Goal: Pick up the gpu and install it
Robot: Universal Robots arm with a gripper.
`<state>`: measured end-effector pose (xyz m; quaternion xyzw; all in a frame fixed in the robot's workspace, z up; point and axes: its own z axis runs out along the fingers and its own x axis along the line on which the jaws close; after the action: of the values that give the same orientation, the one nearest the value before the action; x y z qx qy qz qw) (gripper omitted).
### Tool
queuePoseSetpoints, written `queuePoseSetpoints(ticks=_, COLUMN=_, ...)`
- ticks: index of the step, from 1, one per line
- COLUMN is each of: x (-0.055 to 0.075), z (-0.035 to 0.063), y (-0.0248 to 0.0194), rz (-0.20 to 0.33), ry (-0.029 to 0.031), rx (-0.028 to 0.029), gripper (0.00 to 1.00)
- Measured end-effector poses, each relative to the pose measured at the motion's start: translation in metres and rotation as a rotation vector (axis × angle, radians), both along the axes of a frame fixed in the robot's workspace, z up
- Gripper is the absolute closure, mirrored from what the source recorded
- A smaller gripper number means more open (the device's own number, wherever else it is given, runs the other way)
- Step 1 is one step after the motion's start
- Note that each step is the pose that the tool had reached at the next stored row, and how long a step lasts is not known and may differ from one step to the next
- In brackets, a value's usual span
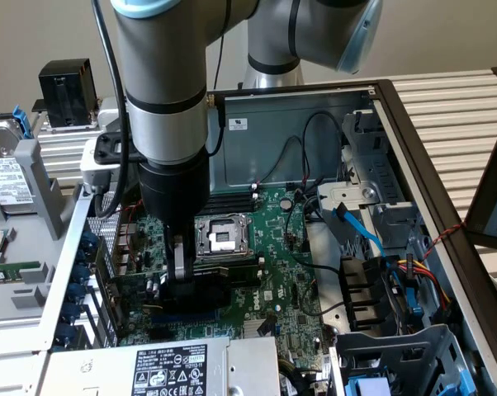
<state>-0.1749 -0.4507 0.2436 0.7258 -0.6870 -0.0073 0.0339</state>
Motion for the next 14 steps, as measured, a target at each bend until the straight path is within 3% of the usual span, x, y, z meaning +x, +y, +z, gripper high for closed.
queuePoseSetpoints(ticks=14, x=-0.0007, z=-0.0001, y=0.0, rz=0.002, ry=-0.0003, rx=0.0001, gripper=0.73)
